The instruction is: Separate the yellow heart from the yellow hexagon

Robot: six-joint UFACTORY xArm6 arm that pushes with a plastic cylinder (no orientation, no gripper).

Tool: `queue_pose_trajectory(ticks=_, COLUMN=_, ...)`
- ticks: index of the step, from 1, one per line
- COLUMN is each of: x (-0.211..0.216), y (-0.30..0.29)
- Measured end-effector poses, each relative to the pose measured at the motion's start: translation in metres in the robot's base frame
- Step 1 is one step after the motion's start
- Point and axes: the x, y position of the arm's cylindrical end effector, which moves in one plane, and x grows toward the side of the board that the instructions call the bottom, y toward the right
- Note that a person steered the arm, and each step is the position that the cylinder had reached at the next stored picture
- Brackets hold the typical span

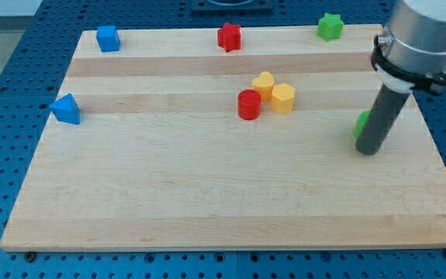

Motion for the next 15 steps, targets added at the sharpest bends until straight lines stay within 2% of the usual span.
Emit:
queue_pose_trajectory(ticks=1, x=-0.025, y=0.000)
queue_pose_trajectory(ticks=3, x=-0.032, y=-0.033)
queue_pose_trajectory(ticks=5, x=-0.009, y=-0.119)
queue_pose_trajectory(ticks=6, x=-0.009, y=-0.130)
queue_pose_trajectory(ticks=7, x=-0.017, y=-0.202)
queue_pose_trajectory(ticks=8, x=-0.083, y=-0.255)
queue_pose_trajectory(ticks=9, x=-0.151, y=-0.228)
queue_pose_trajectory(ticks=10, x=-0.139, y=-0.153)
queue_pose_trajectory(ticks=11, x=-0.130, y=-0.110)
queue_pose_trajectory(ticks=13, x=-0.078, y=-0.142)
queue_pose_trajectory(ticks=15, x=-0.004, y=-0.146)
